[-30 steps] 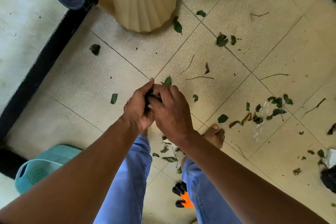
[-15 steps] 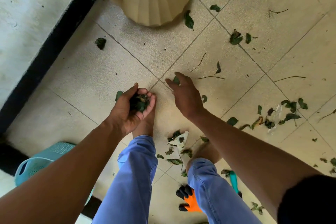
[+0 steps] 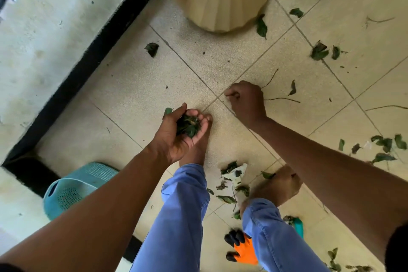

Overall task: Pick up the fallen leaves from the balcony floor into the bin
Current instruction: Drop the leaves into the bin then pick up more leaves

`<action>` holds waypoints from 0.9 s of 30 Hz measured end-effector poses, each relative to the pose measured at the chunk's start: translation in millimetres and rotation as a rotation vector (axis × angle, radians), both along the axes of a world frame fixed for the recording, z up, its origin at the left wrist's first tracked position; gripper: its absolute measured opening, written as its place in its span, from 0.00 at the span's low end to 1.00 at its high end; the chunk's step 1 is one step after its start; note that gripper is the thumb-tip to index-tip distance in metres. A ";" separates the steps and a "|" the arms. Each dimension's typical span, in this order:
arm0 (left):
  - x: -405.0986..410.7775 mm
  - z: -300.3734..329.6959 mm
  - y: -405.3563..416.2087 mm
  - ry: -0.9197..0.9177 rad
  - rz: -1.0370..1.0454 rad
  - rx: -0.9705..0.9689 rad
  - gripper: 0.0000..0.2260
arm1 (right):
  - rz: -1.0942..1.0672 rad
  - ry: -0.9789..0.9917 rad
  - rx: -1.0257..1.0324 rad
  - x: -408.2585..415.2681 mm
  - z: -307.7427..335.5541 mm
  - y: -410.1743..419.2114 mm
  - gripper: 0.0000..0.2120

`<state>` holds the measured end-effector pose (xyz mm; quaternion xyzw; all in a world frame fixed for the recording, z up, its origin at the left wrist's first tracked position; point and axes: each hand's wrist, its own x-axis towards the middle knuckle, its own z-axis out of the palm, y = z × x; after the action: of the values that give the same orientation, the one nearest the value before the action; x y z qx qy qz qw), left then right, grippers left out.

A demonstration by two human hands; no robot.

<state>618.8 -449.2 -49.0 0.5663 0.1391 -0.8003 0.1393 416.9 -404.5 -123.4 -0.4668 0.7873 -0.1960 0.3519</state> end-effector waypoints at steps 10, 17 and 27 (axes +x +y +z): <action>9.8 17.5 -4.5 -0.050 0.123 0.034 0.16 | 0.309 0.015 -0.289 112.4 112.5 15.3 0.04; 40.7 1.1 -0.3 -0.137 0.039 0.021 0.13 | 0.696 0.045 -0.329 124.2 105.5 9.8 0.09; 81.2 -1.7 -10.7 -0.248 0.096 0.071 0.17 | 0.577 0.233 -0.093 121.7 25.6 -113.2 0.28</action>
<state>700.0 -459.9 -50.7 0.6582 0.1762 -0.7111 0.1733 538.6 -517.7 -97.9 -0.7058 0.6476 -0.0688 0.2788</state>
